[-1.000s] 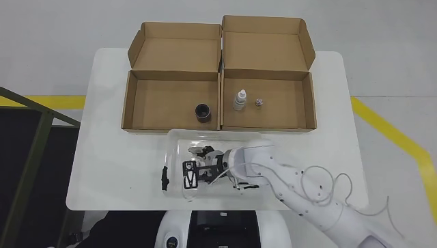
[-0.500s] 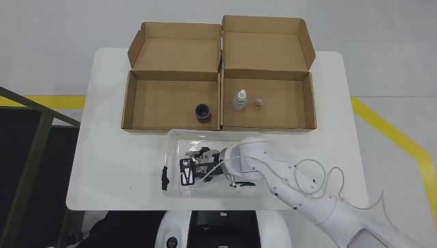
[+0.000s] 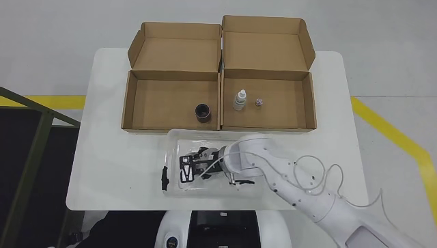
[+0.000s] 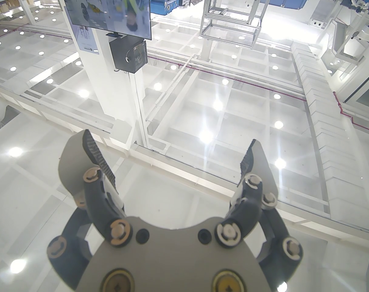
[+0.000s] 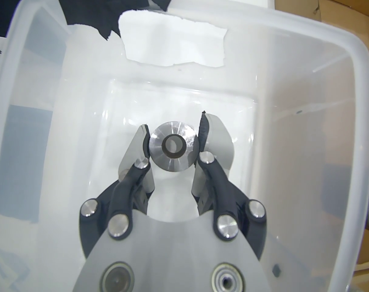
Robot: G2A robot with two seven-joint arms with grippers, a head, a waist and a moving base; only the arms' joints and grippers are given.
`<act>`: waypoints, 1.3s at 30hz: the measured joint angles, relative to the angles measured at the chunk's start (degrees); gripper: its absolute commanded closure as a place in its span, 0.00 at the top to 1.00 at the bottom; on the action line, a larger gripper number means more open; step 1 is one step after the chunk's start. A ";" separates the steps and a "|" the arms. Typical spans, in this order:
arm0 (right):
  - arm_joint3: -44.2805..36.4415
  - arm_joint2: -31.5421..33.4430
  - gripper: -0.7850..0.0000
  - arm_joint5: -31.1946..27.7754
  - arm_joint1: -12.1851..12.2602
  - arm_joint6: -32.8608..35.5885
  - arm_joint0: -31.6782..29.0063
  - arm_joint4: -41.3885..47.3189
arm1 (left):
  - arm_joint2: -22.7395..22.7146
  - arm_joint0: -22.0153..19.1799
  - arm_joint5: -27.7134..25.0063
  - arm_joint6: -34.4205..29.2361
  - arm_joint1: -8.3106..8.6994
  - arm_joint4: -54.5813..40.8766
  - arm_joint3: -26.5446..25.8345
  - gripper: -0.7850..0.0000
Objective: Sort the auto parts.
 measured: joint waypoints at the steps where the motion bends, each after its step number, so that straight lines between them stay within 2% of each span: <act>1: -0.18 0.14 0.00 -0.12 0.04 0.03 -0.10 0.11 | 0.00 0.00 0.00 0.00 0.00 0.00 0.00 1.00; 7: -2.60 1.95 0.00 -1.68 0.63 -0.23 -1.14 1.84 | 0.00 0.00 0.00 0.00 0.00 0.00 0.00 1.00; 24: -16.66 12.07 0.00 -5.54 3.80 0.03 -5.65 11.95 | 0.00 0.00 0.00 0.00 0.00 0.00 0.00 1.00; 34: -23.32 19.12 0.00 -4.53 5.08 -0.22 -5.17 21.34 | 0.00 0.00 0.00 0.00 0.00 0.00 0.00 1.00; 39: -24.16 23.28 0.00 -5.13 5.69 -2.06 -4.25 29.06 | 0.00 0.00 0.00 0.00 0.00 0.00 0.00 1.00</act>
